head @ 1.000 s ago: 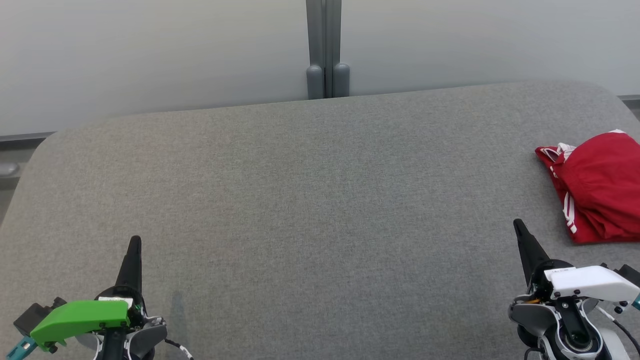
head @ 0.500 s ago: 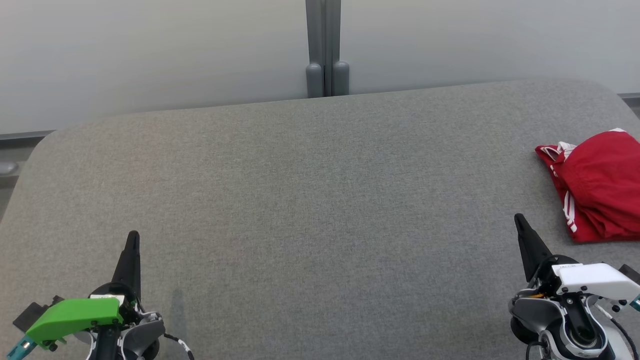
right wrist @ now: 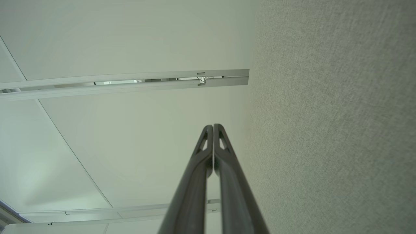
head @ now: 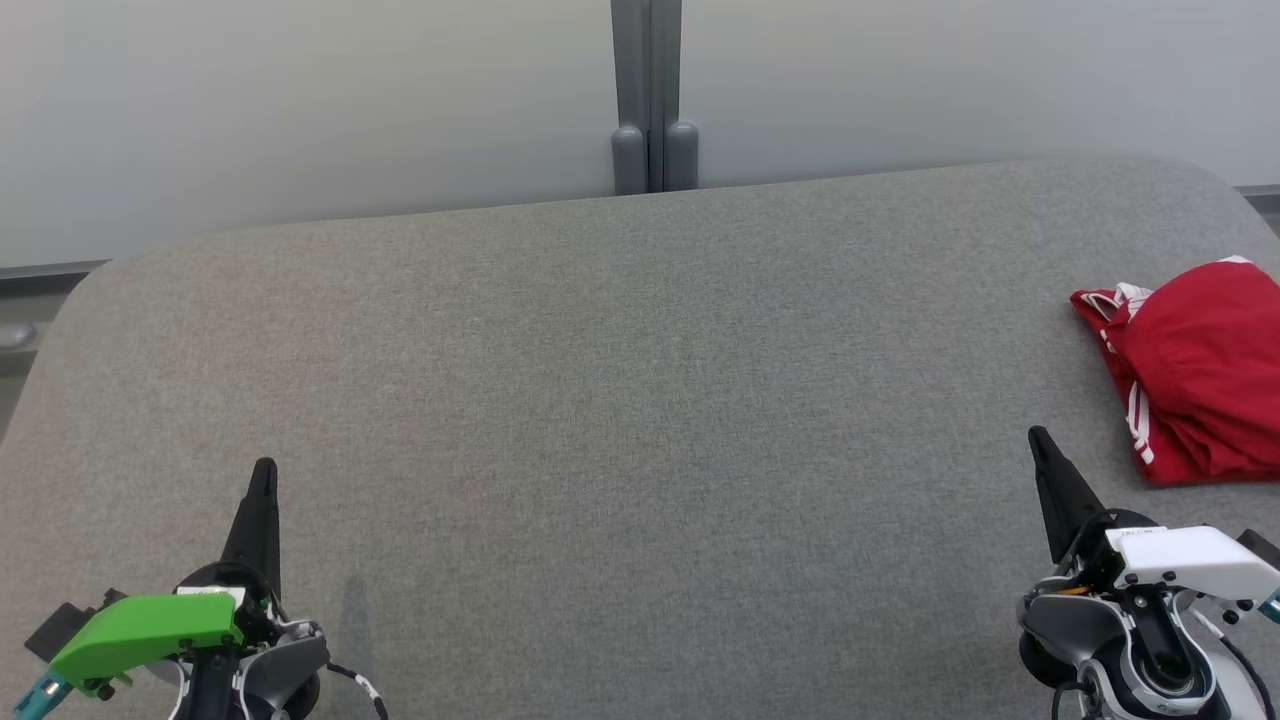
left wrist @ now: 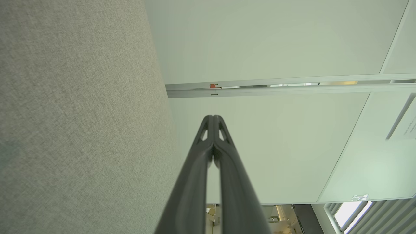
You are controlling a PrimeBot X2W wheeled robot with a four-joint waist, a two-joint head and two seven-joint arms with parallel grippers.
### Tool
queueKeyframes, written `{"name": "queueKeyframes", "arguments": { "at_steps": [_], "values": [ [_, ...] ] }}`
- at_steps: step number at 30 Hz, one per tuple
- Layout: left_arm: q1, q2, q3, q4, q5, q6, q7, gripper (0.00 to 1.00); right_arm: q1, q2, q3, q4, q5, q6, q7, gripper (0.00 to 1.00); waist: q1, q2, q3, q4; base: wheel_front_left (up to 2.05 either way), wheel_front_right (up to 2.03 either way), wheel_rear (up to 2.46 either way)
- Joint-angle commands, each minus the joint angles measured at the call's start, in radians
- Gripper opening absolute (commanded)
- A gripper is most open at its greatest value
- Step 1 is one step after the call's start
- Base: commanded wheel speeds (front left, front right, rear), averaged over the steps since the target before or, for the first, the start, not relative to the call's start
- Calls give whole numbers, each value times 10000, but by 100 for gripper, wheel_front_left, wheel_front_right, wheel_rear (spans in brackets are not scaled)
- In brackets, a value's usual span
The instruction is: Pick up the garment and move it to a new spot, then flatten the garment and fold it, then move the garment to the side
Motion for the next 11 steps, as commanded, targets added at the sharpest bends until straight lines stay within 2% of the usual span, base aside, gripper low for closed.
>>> {"name": "queueKeyframes", "arguments": {
  "at_steps": [1,11],
  "values": [
    [-98,-2,27,-16,-32,-61,37,0,-65,-6,-16,-46,65,0,27,0,0,-1,-1,0,0,0,0],
    [-98,-2,26,-17,-33,-61,36,0,-64,-6,-15,-46,66,0,24,0,0,-1,-1,0,0,0,0]
  ]
}}
